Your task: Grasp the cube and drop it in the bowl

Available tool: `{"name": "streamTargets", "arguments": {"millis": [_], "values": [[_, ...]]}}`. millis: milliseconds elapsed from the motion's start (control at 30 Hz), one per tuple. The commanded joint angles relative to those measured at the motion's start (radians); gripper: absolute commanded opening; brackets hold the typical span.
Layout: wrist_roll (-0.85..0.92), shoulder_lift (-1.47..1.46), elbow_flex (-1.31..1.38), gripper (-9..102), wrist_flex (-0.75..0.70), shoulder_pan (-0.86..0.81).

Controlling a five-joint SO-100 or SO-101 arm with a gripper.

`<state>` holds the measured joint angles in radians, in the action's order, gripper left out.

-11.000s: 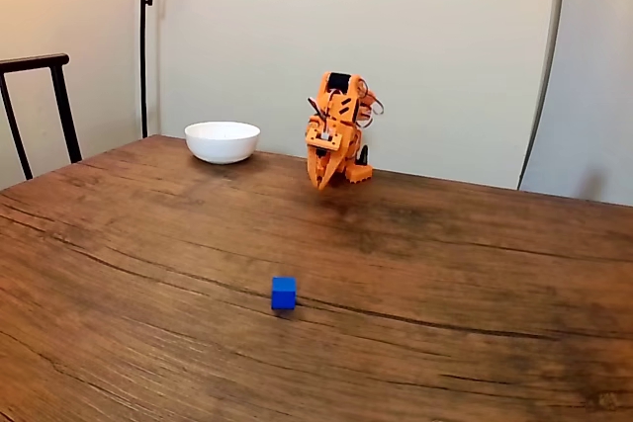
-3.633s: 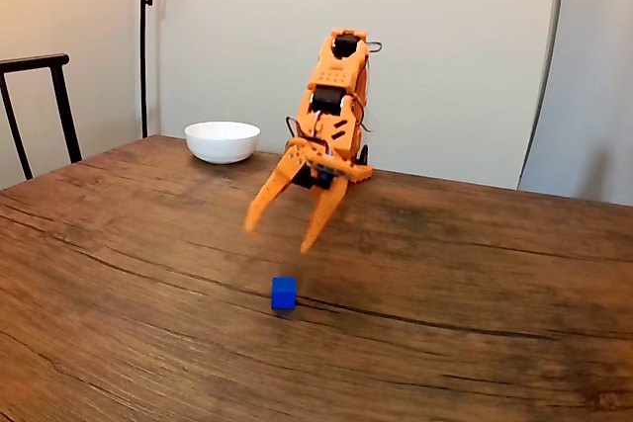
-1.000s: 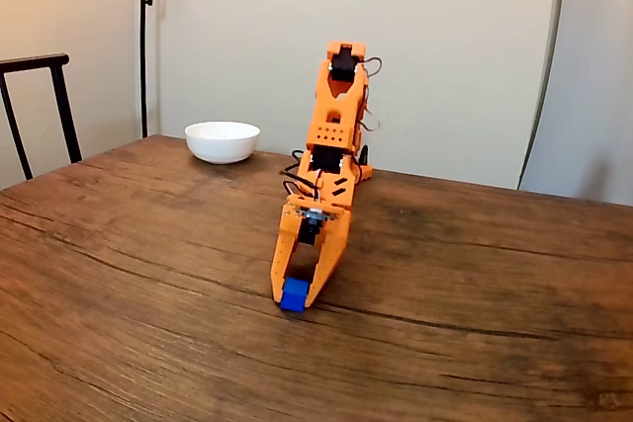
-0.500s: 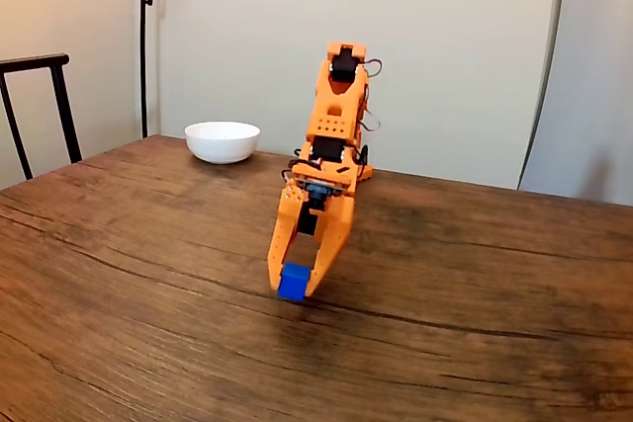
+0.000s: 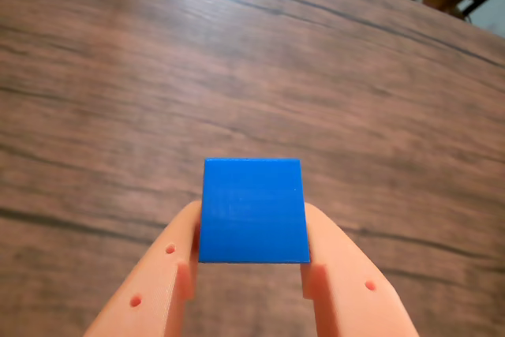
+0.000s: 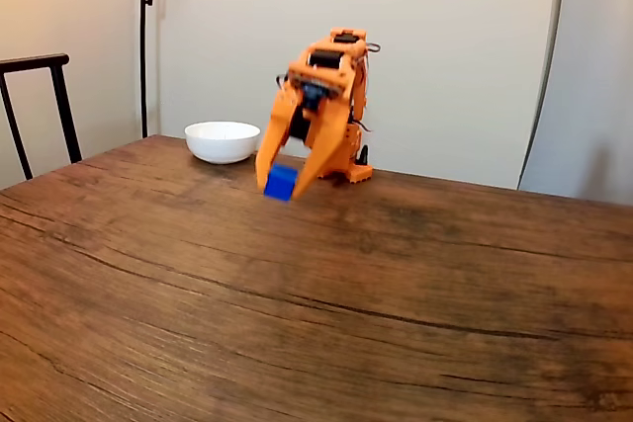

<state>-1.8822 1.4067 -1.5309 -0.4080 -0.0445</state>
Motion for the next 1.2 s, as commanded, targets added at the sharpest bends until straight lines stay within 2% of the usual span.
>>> {"name": "streamTargets", "arguments": {"millis": [0,467,667,833,1167], "values": [[-0.008,0.100,0.055,0,-0.077,-0.025],[-0.011,0.279,0.044,0,-0.321,-0.199],[-0.012,0.399,0.040,0,-0.515,-0.310],[-0.094,0.549,0.037,0,-0.684,-0.437],[-0.196,0.767,0.034,0,-0.905,-0.776]]}}
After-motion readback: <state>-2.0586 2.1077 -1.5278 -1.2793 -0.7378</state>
